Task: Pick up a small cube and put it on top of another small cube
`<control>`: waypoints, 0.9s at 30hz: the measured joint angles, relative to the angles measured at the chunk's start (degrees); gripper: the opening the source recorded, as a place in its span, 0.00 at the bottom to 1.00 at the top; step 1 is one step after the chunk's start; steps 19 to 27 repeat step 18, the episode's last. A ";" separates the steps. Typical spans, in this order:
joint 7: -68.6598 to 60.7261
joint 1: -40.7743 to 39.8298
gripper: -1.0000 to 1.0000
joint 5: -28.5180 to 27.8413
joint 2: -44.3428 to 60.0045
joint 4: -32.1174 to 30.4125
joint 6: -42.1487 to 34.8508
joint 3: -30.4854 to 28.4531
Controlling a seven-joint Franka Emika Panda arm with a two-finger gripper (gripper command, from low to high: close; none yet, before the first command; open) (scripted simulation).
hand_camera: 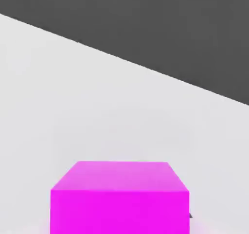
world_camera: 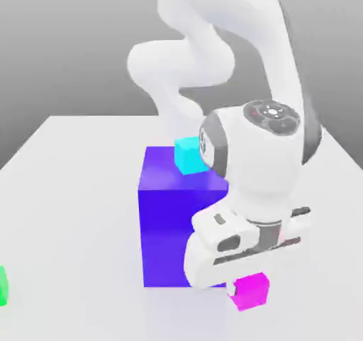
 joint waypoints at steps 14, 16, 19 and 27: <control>1.46 -23.27 0.00 13.23 6.48 7.25 -0.18 -16.63; 1.03 -24.70 1.00 14.60 8.44 8.13 0.85 -16.61; 1.03 -24.70 1.00 14.60 8.44 8.13 0.85 -16.61; 1.03 -24.70 1.00 14.60 8.44 8.13 0.85 -16.61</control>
